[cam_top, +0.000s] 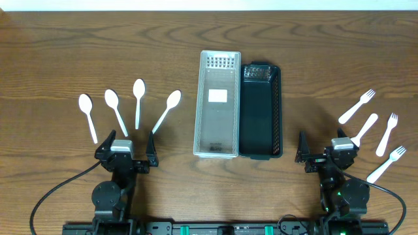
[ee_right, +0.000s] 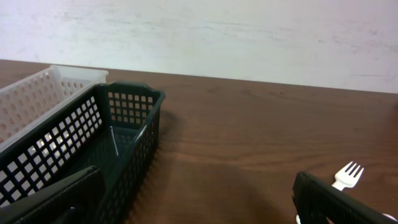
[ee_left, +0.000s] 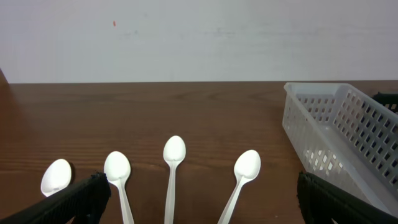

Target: Pack container

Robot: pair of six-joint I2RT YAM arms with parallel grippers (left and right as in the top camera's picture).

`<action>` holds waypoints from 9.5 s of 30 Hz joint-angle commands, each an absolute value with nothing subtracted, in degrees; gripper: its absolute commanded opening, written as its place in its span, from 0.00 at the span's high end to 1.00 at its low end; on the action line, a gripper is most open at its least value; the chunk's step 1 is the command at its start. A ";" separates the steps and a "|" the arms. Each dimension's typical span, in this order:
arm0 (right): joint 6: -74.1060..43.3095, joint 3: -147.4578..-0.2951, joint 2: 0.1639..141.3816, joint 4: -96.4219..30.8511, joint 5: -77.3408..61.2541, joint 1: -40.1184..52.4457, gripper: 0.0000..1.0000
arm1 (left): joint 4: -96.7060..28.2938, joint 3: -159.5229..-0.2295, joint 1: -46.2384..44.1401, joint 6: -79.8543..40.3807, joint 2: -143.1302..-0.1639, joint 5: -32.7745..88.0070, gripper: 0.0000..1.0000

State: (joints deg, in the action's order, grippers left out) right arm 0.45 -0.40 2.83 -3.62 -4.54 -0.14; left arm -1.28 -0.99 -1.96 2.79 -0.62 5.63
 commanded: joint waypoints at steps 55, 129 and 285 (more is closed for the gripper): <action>-0.36 -0.32 2.52 -3.86 -5.17 0.56 0.01 | -3.60 -0.23 -2.13 2.48 -0.30 6.87 0.02; -0.36 -0.32 2.52 -3.86 -5.17 0.56 0.01 | -3.60 -0.23 -2.11 2.46 -0.30 6.87 0.02; 0.47 -0.32 2.52 -3.88 -3.88 0.56 0.01 | -3.60 -0.23 -2.13 2.48 -0.30 6.87 0.02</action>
